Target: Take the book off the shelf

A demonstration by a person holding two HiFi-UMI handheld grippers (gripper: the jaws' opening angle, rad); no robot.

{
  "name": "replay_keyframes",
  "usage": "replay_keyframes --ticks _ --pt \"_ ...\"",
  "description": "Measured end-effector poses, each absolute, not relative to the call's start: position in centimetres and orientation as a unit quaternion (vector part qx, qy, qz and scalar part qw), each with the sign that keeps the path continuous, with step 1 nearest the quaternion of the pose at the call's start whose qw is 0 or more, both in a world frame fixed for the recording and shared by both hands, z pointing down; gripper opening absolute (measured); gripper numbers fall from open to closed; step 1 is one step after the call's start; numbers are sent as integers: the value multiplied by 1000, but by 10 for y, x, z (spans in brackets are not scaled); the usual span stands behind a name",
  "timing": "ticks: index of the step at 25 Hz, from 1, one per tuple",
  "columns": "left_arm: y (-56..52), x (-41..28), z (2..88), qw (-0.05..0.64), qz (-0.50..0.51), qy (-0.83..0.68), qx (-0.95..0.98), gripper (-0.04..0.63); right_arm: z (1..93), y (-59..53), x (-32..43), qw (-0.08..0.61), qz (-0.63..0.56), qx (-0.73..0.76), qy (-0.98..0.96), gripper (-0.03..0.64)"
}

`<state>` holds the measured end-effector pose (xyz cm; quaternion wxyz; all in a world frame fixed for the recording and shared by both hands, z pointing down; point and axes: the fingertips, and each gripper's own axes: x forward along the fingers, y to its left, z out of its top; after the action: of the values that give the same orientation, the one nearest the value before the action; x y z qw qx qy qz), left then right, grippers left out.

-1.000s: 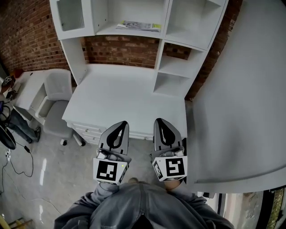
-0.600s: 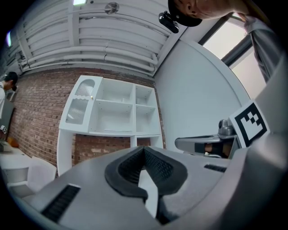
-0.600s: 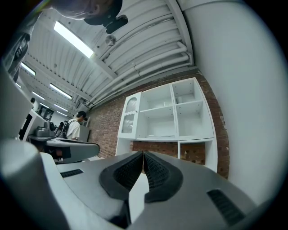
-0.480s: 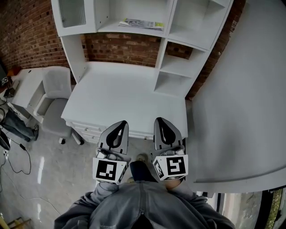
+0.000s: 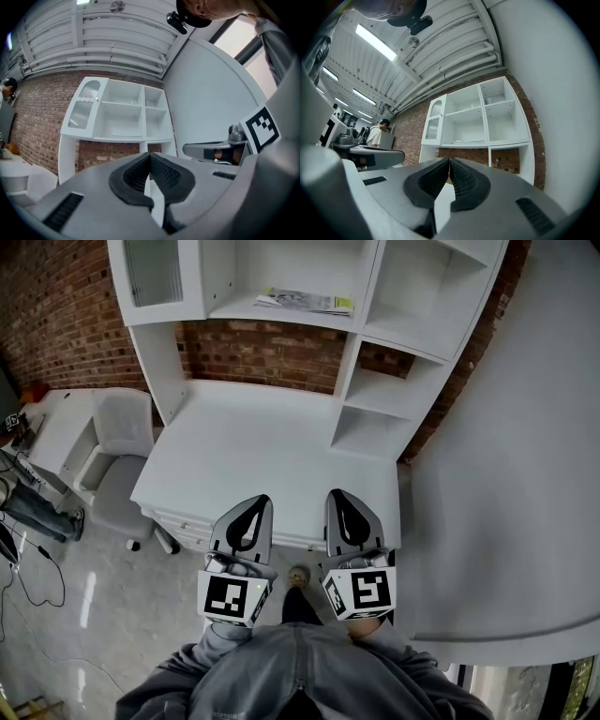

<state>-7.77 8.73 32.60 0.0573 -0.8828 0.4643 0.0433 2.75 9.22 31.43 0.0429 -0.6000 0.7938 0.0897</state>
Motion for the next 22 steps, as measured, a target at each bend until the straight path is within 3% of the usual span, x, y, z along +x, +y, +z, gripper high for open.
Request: replay_keyframes --ticks 22 --pt "-110 -39 327 23 66 465 -882 6 327 -110 63 26 63 -602 795 28"
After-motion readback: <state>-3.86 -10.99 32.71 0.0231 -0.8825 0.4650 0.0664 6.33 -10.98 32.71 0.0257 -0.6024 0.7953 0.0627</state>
